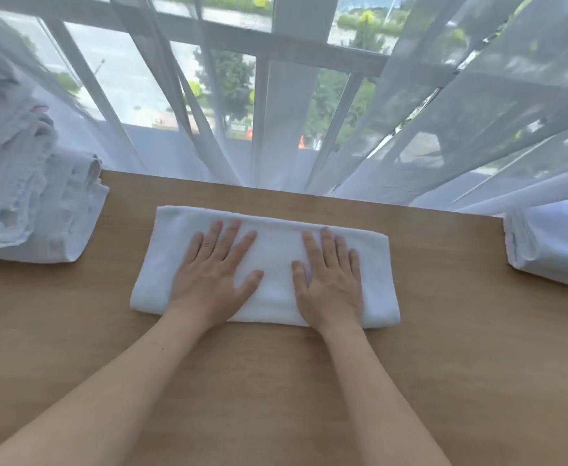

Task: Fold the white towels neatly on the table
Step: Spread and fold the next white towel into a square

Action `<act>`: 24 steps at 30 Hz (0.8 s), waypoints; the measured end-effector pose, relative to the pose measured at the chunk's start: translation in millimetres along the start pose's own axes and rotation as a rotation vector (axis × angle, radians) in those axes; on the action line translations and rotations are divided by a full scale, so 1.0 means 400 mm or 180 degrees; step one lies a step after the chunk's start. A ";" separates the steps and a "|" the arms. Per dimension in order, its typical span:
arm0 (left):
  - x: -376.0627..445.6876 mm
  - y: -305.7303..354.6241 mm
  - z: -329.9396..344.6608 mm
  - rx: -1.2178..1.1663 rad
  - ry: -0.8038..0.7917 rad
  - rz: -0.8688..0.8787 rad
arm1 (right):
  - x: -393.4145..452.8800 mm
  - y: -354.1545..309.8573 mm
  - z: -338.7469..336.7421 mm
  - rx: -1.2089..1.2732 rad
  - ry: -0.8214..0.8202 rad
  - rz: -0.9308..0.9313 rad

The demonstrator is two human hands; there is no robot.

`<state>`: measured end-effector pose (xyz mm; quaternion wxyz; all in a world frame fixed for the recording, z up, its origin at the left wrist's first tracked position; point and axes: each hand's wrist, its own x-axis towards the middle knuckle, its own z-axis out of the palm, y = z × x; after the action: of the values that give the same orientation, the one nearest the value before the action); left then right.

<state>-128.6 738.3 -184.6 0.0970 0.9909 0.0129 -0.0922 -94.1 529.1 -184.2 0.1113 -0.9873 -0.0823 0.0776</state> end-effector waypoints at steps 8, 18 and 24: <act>0.001 -0.016 0.003 -0.0040 0.0069 -0.0125 | 0.023 0.142 -0.036 -0.0038 -0.0085 0.0485; -0.005 -0.017 -0.001 -0.0052 0.0099 -0.0272 | 0.025 0.154 -0.032 0.0715 0.0634 0.0336; -0.059 -0.094 -0.028 -0.0557 0.0098 -0.1575 | -0.001 0.123 -0.051 0.0909 0.0914 0.1188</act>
<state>-151.4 777.1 -176.6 0.1566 0.9467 0.2643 -0.0965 -83.8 477.4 -175.9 0.2436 -0.9606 0.1293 -0.0331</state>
